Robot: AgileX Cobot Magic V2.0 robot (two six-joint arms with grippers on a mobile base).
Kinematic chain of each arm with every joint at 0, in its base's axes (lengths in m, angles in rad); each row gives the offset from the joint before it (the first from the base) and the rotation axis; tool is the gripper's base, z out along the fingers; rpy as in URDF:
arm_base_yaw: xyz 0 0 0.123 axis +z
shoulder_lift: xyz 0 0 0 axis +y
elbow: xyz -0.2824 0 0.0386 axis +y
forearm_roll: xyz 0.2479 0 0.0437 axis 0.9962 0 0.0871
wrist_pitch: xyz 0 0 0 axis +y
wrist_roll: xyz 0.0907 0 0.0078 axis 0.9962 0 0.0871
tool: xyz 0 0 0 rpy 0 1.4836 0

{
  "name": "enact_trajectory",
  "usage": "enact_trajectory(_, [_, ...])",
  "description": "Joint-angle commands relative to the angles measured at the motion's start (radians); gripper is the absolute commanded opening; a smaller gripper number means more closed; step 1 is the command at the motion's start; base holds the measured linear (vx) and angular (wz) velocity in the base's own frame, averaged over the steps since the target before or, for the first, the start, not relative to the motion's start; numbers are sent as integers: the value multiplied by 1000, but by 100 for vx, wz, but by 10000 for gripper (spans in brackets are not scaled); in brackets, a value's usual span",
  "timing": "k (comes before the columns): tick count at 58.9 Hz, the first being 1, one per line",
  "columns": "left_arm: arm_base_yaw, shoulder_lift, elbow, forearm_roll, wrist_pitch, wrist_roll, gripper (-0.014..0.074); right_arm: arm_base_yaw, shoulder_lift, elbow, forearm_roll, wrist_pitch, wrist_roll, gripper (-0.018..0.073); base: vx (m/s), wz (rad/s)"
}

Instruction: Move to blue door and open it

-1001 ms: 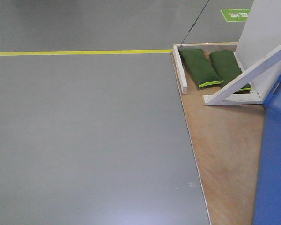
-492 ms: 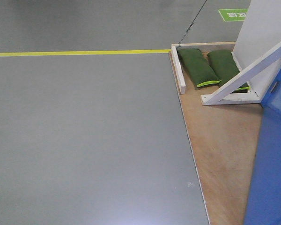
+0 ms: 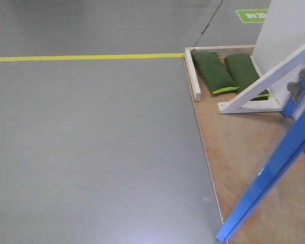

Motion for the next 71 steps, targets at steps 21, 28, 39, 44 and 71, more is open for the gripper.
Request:
enact_trajectory(21, [-6,-13,-30,-2,-81,-7,73,55,122,-24,-10,7,-25,8,0,0])
enact_trajectory(28, [-6,-13,-30,-2,-81,-7,73,82,161,-24,28,-37,-25,8,0,0])
enact_trajectory(39, [-6,-13,-30,-2,-81,-7,73,86,183,-25,100,-53,-25,8,0,0])
enact_trajectory(44, [-6,-13,-30,-2,-81,-7,73,86,183,-27,141,-62,-25,8,0,0])
enact_trajectory(71, [-6,-13,-30,-2,-81,-7,73,96,299,-249,261,1,-25,8,0,0])
